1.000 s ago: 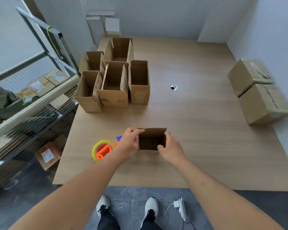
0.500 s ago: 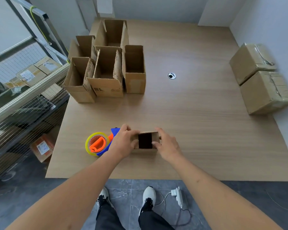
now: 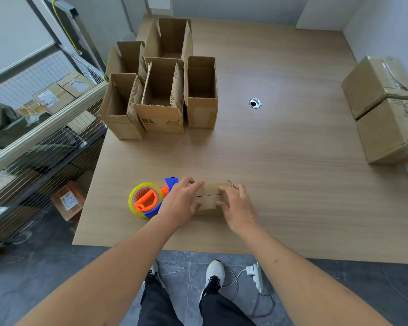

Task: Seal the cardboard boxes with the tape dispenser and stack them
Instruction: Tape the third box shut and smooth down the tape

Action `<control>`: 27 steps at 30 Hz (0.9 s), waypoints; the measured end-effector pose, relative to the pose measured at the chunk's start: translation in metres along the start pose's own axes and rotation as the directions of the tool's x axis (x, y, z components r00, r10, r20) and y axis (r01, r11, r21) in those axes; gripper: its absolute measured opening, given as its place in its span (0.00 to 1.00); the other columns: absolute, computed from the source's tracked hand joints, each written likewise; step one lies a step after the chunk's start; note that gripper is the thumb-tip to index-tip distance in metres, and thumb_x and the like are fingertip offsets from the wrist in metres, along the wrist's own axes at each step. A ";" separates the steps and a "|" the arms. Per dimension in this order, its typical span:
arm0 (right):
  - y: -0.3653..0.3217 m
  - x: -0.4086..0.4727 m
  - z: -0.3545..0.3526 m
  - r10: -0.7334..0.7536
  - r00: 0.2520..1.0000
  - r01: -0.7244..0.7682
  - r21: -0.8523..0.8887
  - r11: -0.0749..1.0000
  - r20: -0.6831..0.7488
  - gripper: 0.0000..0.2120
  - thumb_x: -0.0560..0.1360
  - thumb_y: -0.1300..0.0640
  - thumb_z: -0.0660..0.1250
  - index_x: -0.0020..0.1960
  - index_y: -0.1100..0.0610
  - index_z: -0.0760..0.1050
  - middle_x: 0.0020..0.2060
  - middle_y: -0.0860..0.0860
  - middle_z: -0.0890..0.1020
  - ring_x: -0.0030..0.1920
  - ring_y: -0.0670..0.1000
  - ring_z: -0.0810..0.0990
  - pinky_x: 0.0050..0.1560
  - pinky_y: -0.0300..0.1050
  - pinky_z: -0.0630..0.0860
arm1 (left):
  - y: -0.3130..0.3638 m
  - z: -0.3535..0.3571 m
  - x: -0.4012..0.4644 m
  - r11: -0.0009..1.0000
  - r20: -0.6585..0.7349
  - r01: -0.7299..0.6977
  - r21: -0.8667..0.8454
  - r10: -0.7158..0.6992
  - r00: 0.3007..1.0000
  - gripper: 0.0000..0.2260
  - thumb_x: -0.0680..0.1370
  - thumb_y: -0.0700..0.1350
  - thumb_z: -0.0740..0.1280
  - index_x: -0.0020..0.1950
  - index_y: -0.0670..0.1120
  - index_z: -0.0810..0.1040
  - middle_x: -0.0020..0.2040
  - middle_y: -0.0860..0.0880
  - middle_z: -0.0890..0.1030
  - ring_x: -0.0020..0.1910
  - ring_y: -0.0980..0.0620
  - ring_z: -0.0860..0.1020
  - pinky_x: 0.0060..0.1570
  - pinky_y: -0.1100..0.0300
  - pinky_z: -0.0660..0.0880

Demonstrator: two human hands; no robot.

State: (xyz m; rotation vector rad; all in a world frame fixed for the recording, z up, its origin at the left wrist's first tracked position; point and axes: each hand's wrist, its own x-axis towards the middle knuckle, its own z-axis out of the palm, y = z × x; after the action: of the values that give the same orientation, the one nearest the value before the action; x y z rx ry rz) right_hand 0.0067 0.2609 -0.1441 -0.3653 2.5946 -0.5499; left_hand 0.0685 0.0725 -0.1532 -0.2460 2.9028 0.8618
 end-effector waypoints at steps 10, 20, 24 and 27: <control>-0.019 0.002 0.009 0.060 0.993 -0.044 0.145 0.988 -0.105 0.19 0.80 0.51 0.69 0.70 0.47 0.75 0.74 0.49 0.67 0.67 0.55 0.75 0.58 0.50 0.76 | -0.068 0.003 -0.021 0.833 -0.026 0.474 0.285 -0.488 0.873 0.40 0.77 0.58 0.69 0.82 0.62 0.47 0.63 0.37 0.70 0.61 0.36 0.73 0.65 0.45 0.68; -0.017 0.011 0.013 -0.043 0.991 0.058 0.123 0.991 -0.127 0.22 0.75 0.51 0.76 0.68 0.51 0.79 0.78 0.49 0.66 0.76 0.49 0.67 0.72 0.44 0.66 | -0.076 -0.039 -0.030 0.995 -0.152 -0.072 -0.074 0.061 0.987 0.38 0.78 0.47 0.71 0.82 0.61 0.55 0.57 0.49 0.70 0.47 0.48 0.70 0.47 0.51 0.71; -0.013 0.014 0.019 -0.070 0.989 0.097 0.201 0.975 -0.134 0.22 0.73 0.50 0.77 0.67 0.51 0.81 0.77 0.52 0.69 0.75 0.50 0.69 0.70 0.45 0.69 | -0.067 -0.055 -0.027 0.937 -0.025 -0.343 0.063 0.345 0.938 0.33 0.80 0.46 0.69 0.82 0.59 0.59 0.60 0.46 0.70 0.56 0.42 0.70 0.56 0.51 0.70; -0.003 0.016 0.018 -0.137 0.984 0.162 0.254 0.954 -0.116 0.19 0.77 0.55 0.74 0.67 0.53 0.80 0.77 0.54 0.69 0.75 0.52 0.69 0.71 0.42 0.67 | -0.058 -0.056 -0.018 0.921 0.086 -0.369 0.123 0.360 0.929 0.35 0.80 0.45 0.69 0.81 0.65 0.57 0.62 0.45 0.70 0.64 0.39 0.69 0.63 0.44 0.70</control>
State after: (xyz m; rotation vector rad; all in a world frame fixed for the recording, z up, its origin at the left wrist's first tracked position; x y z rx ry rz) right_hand 0.0025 0.2473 -0.1638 -0.4578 2.5544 -0.9756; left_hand 0.0936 -0.0039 -0.1350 0.3401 2.9776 0.6893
